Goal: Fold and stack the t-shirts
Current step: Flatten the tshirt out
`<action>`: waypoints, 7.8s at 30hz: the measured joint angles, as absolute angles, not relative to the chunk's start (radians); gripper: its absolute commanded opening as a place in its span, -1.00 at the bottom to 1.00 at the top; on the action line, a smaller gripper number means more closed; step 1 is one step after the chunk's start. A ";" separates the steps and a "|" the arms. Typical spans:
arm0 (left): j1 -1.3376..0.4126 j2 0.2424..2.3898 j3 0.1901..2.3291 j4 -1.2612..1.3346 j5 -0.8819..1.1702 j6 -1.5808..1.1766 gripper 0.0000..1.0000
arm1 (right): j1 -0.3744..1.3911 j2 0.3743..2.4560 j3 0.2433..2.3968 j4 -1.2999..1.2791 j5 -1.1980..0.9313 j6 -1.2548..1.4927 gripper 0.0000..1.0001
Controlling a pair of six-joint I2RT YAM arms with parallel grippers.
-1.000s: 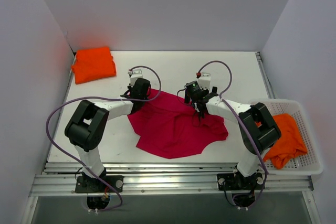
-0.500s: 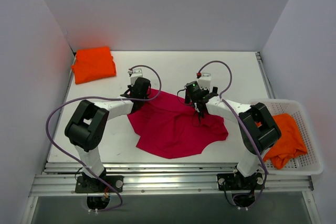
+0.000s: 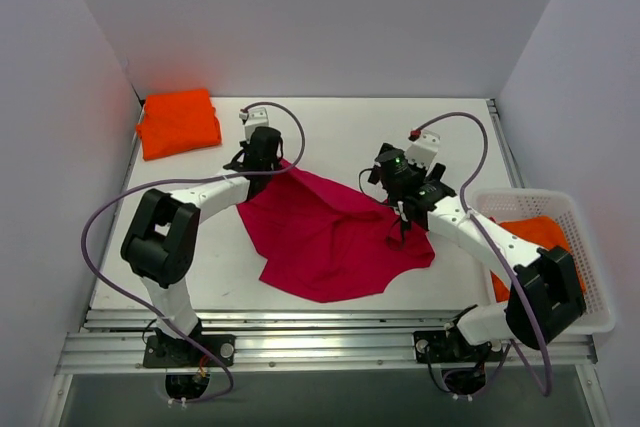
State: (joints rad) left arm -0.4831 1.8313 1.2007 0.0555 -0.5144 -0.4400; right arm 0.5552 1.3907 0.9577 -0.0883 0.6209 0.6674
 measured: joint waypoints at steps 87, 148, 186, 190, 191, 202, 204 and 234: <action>-0.421 1.833 1.100 0.110 -0.368 -0.459 -0.95 | 0.844 1.613 0.798 -0.183 0.667 1.156 -0.42; -0.411 1.850 1.100 0.117 -0.361 -0.460 -0.95 | 0.779 1.634 0.779 -0.173 0.720 1.112 -1.00; -0.402 1.864 1.100 0.117 -0.362 -0.459 -0.95 | 0.753 1.642 0.868 -0.224 0.790 1.035 -0.55; -0.400 1.867 1.100 0.117 -0.362 -0.459 -0.95 | 0.746 1.662 0.868 -0.210 0.789 1.018 -0.98; -0.399 1.867 1.100 0.117 -0.362 -0.459 -0.95 | 0.745 1.666 0.868 -0.205 0.789 1.016 -1.00; -0.398 1.865 1.097 0.115 -0.367 -0.459 -0.95 | 0.750 1.607 0.879 -0.211 0.786 0.969 -1.00; -0.399 1.836 1.082 0.098 -0.374 -0.459 -0.95 | 0.760 1.564 0.907 -0.233 0.787 0.956 -1.00; -0.653 0.820 1.445 -0.443 -0.563 -0.296 -0.95 | 1.038 0.847 1.534 -0.285 0.901 0.398 -1.00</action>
State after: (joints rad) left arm -0.6529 0.8204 1.4448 -0.4427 -0.5629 -0.2962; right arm 1.0378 0.8471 1.5341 -0.2852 0.9012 0.3977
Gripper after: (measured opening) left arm 0.045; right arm 0.005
